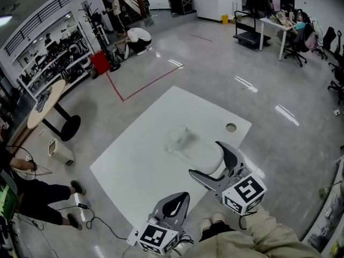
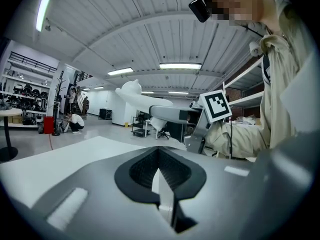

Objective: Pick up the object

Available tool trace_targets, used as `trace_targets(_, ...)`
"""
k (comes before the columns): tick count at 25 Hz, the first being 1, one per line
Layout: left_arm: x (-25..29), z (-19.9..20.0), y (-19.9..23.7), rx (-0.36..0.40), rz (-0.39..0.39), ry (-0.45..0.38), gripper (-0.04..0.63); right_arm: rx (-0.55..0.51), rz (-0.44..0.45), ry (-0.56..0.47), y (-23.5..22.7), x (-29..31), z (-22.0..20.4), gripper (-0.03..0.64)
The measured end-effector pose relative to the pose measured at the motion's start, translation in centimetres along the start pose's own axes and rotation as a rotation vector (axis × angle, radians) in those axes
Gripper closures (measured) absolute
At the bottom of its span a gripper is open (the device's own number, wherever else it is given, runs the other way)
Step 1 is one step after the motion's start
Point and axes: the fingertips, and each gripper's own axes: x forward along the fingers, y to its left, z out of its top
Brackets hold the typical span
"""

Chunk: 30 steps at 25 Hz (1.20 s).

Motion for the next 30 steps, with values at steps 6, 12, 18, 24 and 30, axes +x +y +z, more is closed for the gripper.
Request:
trace_targets(6, -1.7, 0.2, -3.3, 0.032, -0.011, -0.014, 0.589, -0.023, 0.006, -0.043, 2.4, -4.4, 2.2, 0.147)
trace_targets(12, -3.4, 1.2, -7.5, 0.051, 0.003, -0.017, 0.589, -0.016, 0.005, -0.074, 3.9, -9.0, 4.7, 0.147)
trace_targets(18, -5.6, -0.2, -12.6, 0.049, 0.032, -0.018, 0.589, 0.0, 0.04, -0.124, 6.1, -15.2, 5.7, 0.147)
trace_targets(24, -8.2, -1.5, -17.8, 0.044, 0.05, 0.003, 0.589, 0.019, 0.059, -0.142, 8.2, -20.5, 5.9, 0.147)
trace_targets(30, -10.1, -1.6, -20.5, 0.054, 0.057, 0.024, 0.589, 0.039, 0.077, -0.158, 10.0, -23.0, 6.5, 0.147)
